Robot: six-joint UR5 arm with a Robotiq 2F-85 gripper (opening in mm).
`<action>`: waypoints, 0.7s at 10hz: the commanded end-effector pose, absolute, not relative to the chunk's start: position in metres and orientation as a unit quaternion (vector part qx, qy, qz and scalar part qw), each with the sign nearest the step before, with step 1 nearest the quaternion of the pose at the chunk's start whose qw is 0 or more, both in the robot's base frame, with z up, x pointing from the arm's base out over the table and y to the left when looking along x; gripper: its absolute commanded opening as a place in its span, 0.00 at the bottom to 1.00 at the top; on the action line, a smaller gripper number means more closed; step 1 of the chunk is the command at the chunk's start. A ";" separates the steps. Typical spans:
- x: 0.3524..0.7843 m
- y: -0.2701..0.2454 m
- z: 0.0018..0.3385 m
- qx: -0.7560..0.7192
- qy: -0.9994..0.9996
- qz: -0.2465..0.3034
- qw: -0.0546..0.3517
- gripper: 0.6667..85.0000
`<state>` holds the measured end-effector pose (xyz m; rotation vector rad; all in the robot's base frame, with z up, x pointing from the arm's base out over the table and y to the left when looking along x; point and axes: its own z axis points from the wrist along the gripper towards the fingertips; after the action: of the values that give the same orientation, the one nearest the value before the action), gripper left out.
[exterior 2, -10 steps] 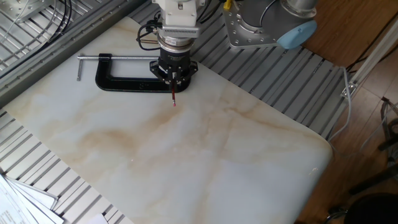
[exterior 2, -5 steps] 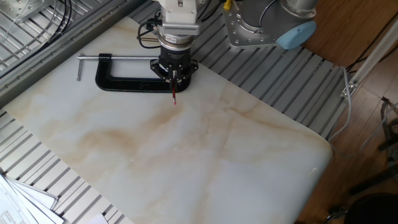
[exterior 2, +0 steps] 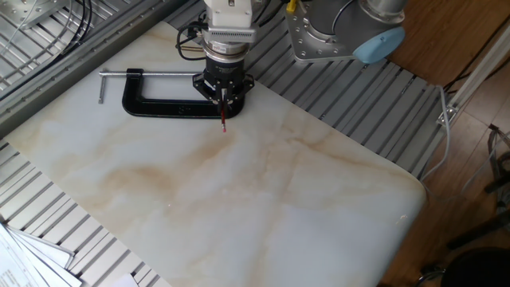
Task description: Insert the pencil into the pencil sharpener
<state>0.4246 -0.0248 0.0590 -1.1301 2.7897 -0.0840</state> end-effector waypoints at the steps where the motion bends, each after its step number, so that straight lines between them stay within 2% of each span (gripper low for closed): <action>1: 0.422 -0.027 0.060 -0.373 0.925 -0.023 0.071 0.01; 7: 0.417 -0.034 0.060 -0.374 0.924 -0.026 0.071 0.01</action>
<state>0.4178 -0.0329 0.0583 -1.1364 2.7835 -0.0872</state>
